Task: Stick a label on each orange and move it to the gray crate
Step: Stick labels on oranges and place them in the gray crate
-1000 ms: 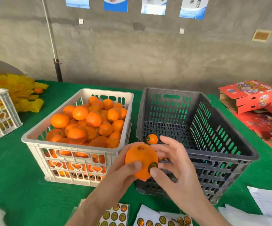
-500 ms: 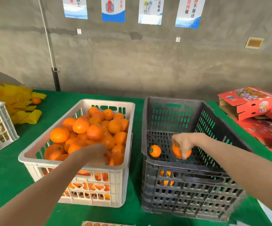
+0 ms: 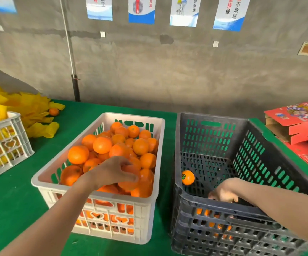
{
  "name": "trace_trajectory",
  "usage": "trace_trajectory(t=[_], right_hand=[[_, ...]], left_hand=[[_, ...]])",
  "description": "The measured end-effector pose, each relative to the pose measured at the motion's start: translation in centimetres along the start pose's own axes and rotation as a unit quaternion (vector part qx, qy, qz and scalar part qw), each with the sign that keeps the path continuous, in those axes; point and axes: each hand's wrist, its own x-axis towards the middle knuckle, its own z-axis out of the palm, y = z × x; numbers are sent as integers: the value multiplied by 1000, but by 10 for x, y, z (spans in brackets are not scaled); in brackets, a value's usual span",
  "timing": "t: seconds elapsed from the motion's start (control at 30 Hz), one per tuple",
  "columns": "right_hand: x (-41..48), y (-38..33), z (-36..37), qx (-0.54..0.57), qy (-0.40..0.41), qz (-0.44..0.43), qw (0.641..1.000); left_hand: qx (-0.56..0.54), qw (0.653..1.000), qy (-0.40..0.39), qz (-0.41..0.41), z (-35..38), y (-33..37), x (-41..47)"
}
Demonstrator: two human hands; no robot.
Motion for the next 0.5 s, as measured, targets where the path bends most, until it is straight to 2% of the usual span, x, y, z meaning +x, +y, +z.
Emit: trace_trajectory(t=[0.07, 0.1, 0.13, 0.17, 0.23, 0.27, 0.3, 0.33, 0.37, 0.4, 0.43, 0.5], right_hand=[[-30, 0, -15, 35, 145, -50, 988], [-48, 1, -21, 80, 245, -83, 963], [-69, 2, -25, 136, 359, -112, 917], [-88, 1, -24, 201, 471, -146, 847], [-127, -11, -8, 338, 638, -245, 647], [-145, -20, 9, 379, 670, -308, 559], [-158, -29, 29, 391, 672, -372, 507], [-166, -39, 54, 374, 657, -425, 497], [-166, -49, 78, 353, 623, -464, 522], [-161, -59, 102, 338, 567, -478, 580], [-150, -66, 122, 321, 496, -467, 658], [-112, -75, 153, 226, 374, -383, 814]], left_hand=[[-218, 976, 4, 24, 0, 8, -15], [-331, 943, -3, 42, 4, 11, -22], [-434, 899, -6, 58, 10, 16, -31], [-512, 856, -9, 71, 17, 21, -39], [-594, 800, -20, 83, 31, 28, -53], [-614, 784, -34, 86, 39, 31, -61], [-626, 774, -47, 89, 46, 32, -68], [-636, 765, -53, 90, 52, 32, -75], [-644, 758, -58, 91, 59, 31, -81], [-650, 751, -64, 95, 65, 29, -88], [-656, 746, -68, 97, 72, 27, -94], [-665, 738, -71, 88, 87, 23, -105]])
